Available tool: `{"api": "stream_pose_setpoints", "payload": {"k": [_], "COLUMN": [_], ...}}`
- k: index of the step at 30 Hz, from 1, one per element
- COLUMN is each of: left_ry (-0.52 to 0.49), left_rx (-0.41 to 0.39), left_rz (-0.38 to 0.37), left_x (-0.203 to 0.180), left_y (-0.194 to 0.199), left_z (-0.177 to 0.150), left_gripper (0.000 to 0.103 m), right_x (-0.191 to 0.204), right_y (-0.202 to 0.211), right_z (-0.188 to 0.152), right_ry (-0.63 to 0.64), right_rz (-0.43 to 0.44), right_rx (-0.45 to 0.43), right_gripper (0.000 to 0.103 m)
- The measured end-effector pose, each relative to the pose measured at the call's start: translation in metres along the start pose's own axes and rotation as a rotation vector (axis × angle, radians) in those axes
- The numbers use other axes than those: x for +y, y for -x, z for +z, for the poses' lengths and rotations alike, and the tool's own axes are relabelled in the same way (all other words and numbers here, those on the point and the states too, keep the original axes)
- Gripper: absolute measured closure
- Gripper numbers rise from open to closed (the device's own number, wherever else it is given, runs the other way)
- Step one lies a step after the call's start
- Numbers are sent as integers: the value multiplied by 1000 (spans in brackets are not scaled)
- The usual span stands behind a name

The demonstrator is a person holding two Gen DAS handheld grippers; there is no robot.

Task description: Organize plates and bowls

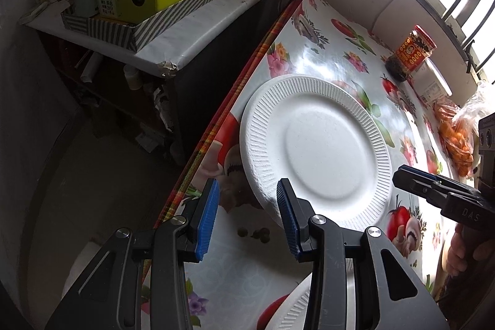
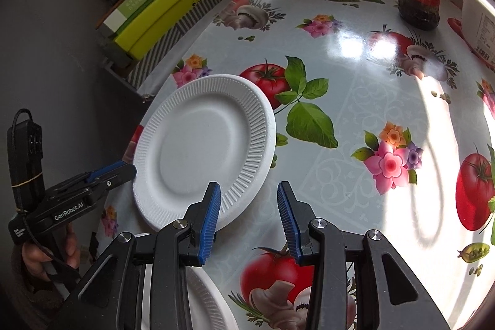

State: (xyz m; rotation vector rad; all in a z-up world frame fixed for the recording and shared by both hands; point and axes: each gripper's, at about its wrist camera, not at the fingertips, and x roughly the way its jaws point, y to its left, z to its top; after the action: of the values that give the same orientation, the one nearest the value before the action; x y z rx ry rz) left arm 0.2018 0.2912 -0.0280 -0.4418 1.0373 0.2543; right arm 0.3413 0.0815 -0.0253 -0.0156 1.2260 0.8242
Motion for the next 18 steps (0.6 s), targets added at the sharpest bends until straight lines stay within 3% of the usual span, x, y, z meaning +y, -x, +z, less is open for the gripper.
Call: {"api": "stream_pose_setpoints", "payload": {"k": [4,11,18], "left_ry": [-3,0,-3], "left_rx": [-1,7,6], "left_rz": [-2,4,4], "left_x": [-3,-1,-3], "left_y": [-1,-4,-3], "left_z": [1,2,2], "left_gripper": [63,81,88], "right_x": [-1,-3,0], "right_y": [-7,-12,-13], "right_z": [0,-3,-3], "right_ry": [-8,-22,-24], "right_rz": [1,15,30], "right_rx": [10,19,23], "right_gripper": [65,76,83]}}
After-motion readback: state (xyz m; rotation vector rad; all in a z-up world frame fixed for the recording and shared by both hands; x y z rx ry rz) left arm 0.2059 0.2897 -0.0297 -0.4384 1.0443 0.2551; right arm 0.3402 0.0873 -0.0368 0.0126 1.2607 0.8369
